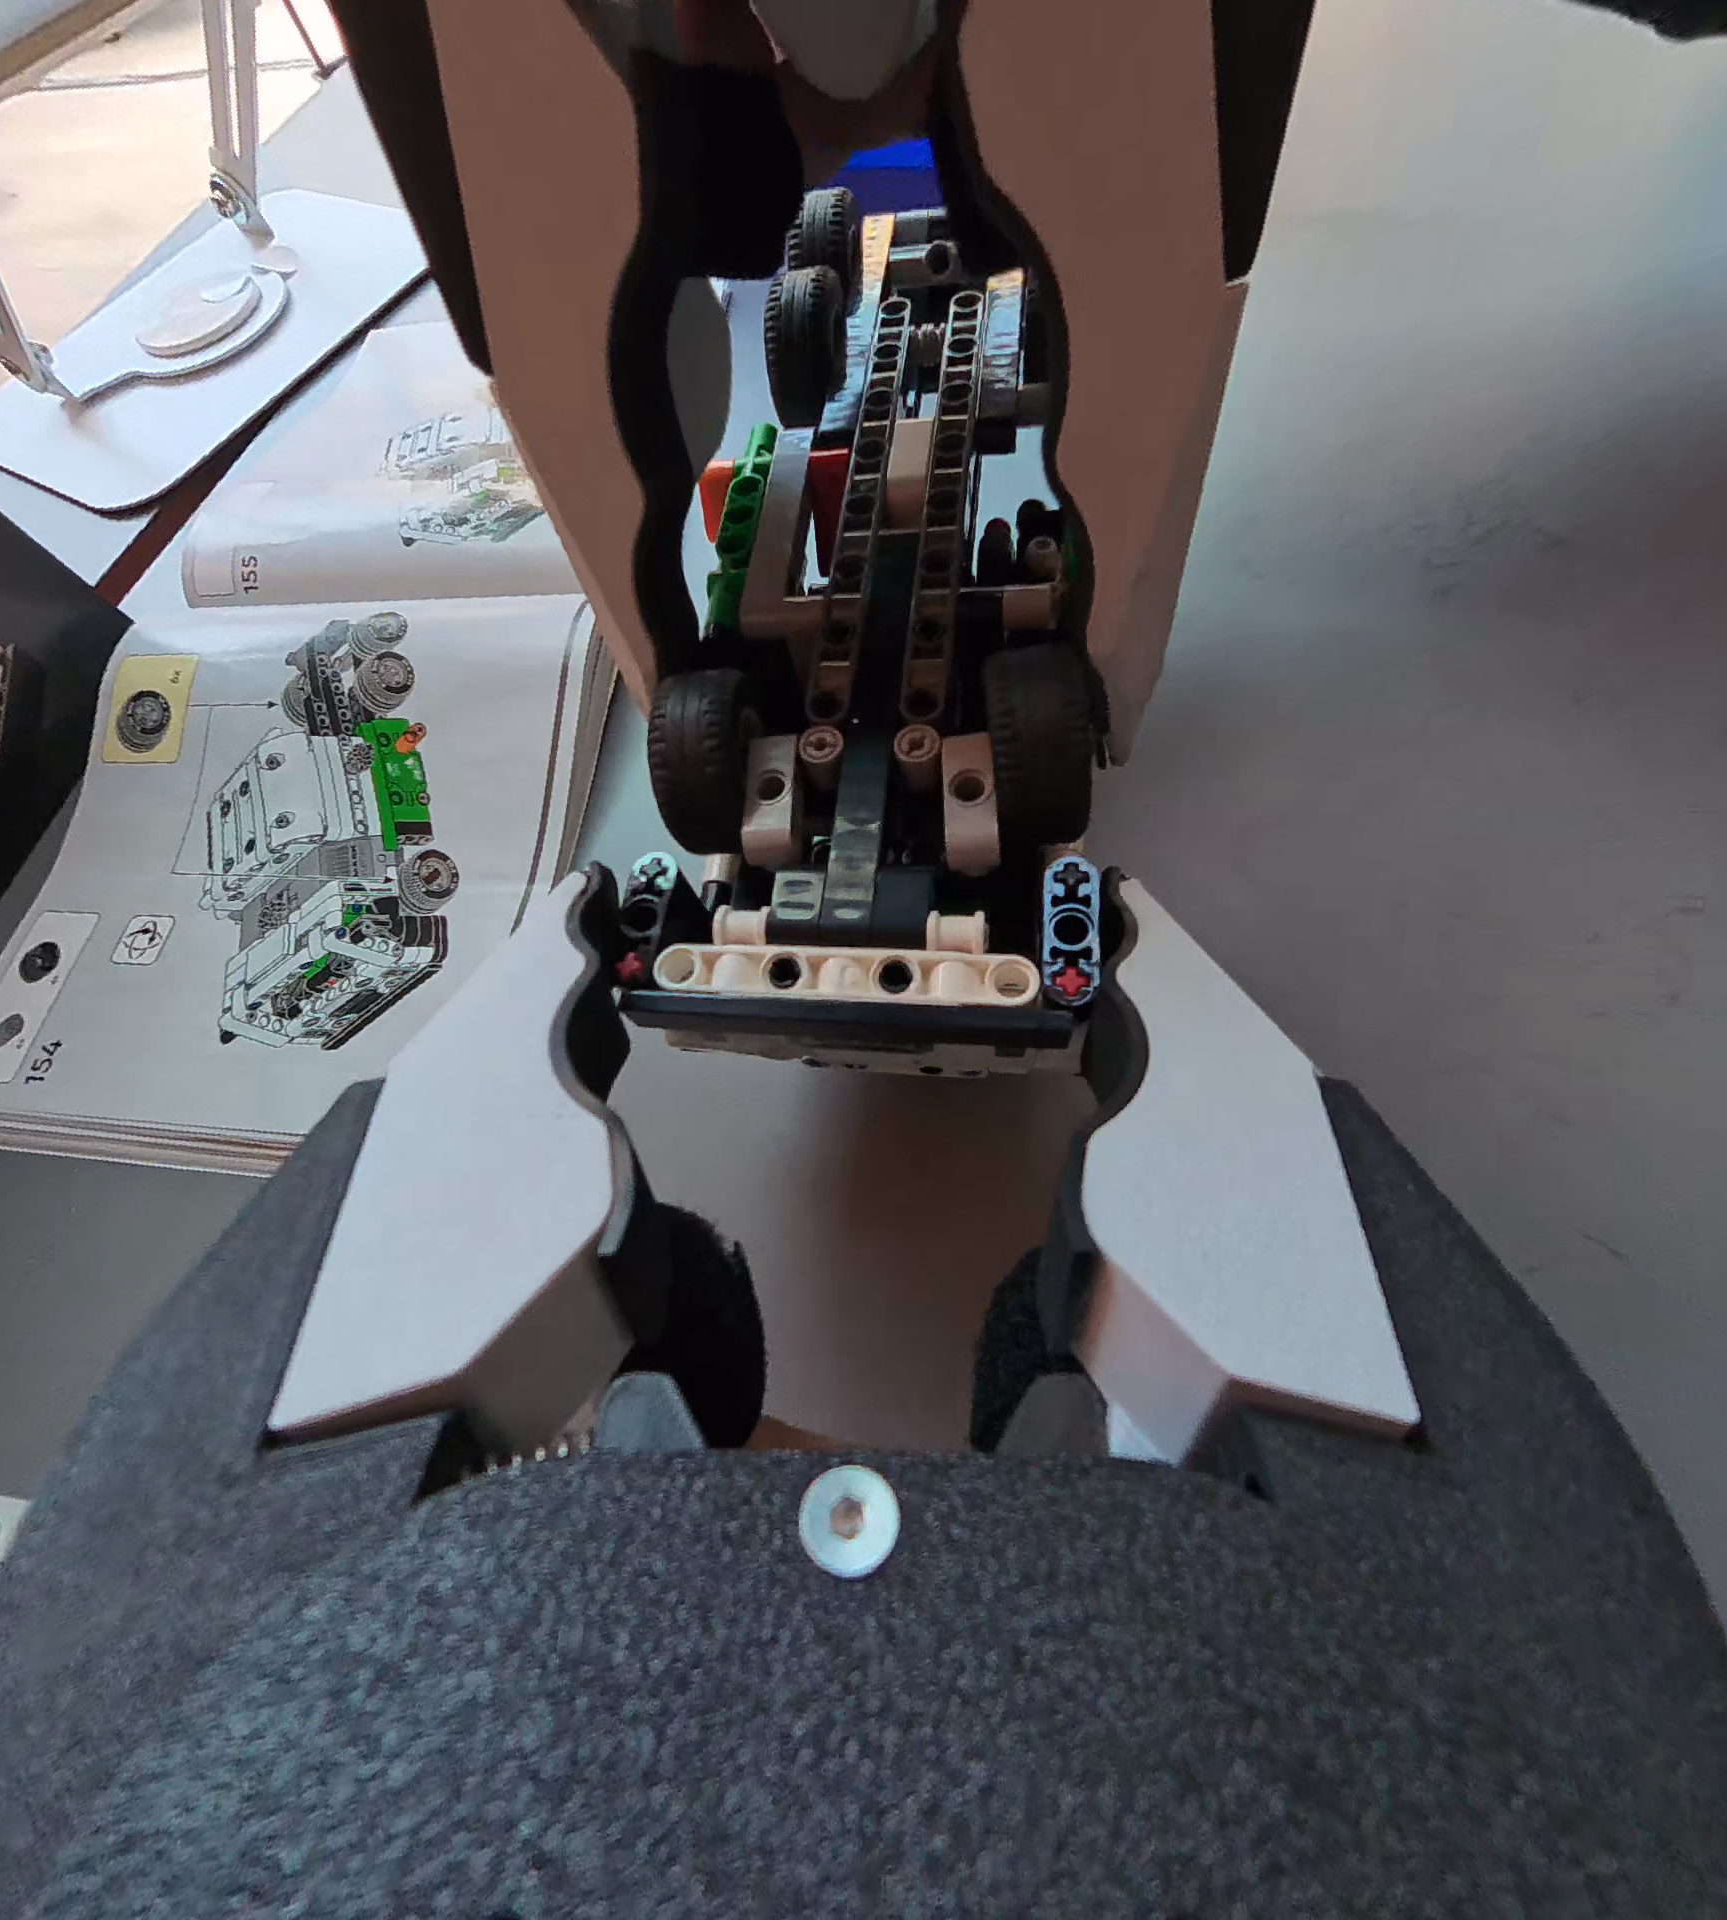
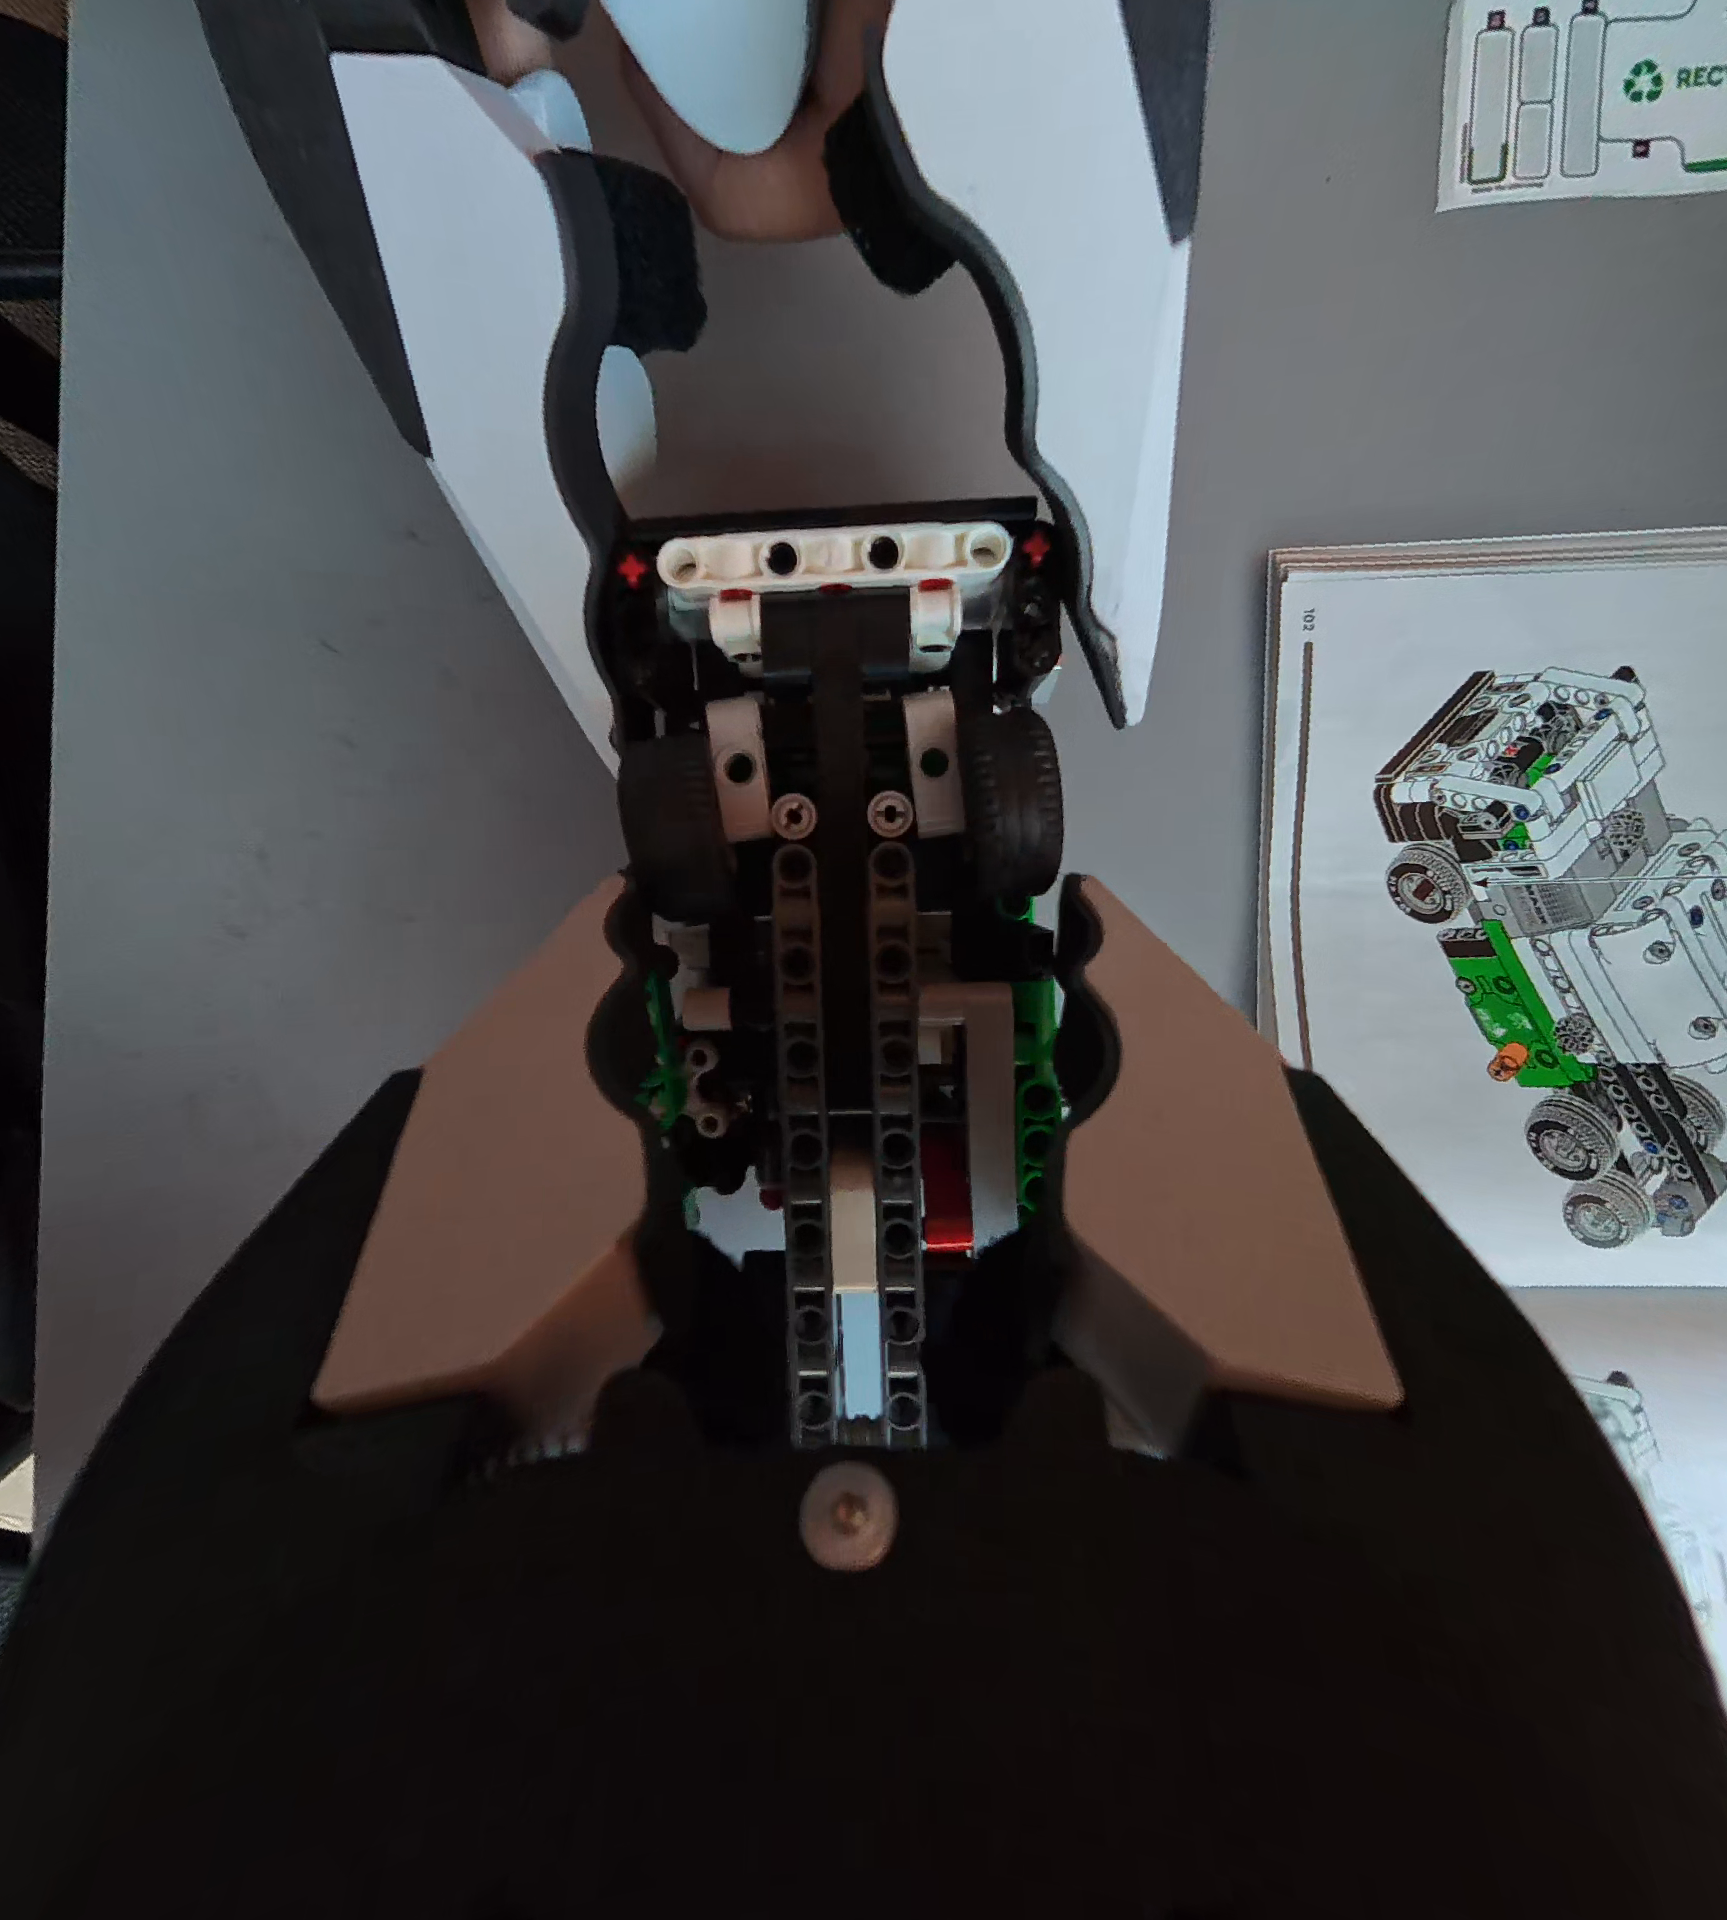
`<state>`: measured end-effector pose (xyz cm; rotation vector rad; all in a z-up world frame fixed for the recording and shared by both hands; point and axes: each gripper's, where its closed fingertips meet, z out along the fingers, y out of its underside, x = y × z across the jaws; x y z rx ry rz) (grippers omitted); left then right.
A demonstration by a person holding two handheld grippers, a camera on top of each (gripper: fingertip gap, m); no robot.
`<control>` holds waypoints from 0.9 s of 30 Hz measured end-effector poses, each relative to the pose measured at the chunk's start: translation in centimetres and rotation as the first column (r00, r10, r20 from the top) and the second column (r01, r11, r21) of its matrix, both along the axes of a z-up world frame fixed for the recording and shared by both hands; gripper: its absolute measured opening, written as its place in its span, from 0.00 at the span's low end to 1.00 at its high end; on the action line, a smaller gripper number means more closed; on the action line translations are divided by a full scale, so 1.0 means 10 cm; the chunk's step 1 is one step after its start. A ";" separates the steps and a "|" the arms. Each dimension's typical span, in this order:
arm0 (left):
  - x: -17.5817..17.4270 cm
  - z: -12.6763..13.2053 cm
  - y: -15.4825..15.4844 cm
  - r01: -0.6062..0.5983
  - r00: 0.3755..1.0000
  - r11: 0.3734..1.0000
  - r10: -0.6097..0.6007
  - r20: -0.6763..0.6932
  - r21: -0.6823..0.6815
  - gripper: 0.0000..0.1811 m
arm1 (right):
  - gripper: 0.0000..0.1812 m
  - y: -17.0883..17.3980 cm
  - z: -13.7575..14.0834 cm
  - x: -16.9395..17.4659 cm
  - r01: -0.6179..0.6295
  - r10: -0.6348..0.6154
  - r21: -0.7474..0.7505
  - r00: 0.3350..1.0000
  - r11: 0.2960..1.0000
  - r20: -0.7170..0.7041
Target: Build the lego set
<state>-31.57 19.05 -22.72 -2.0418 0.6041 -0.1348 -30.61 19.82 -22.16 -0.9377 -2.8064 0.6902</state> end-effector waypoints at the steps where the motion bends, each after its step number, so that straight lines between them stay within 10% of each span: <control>1: 0.00 0.00 0.00 -0.005 1.000 1.000 0.005 -0.001 0.004 0.49 | 0.43 0.00 0.00 0.01 0.009 -0.009 0.002 1.000 1.000 -0.002; 9: -0.02 0.01 -0.02 -0.056 0.998 0.998 0.056 0.011 0.019 0.49 | 0.46 0.25 0.47 0.16 0.157 -0.180 -0.119 0.962 0.980 -0.208; 19: -0.03 0.00 -0.05 -0.088 0.995 0.996 0.087 0.046 0.008 0.48 | 0.48 0.30 0.28 0.27 0.355 -0.377 -0.142 0.780 0.924 -0.500; 27: -0.01 0.00 -0.08 -0.102 0.993 0.995 0.101 0.058 0.020 0.47 | 0.48 0.27 0.30 0.42 0.365 -0.385 -0.144 0.765 0.920 -0.517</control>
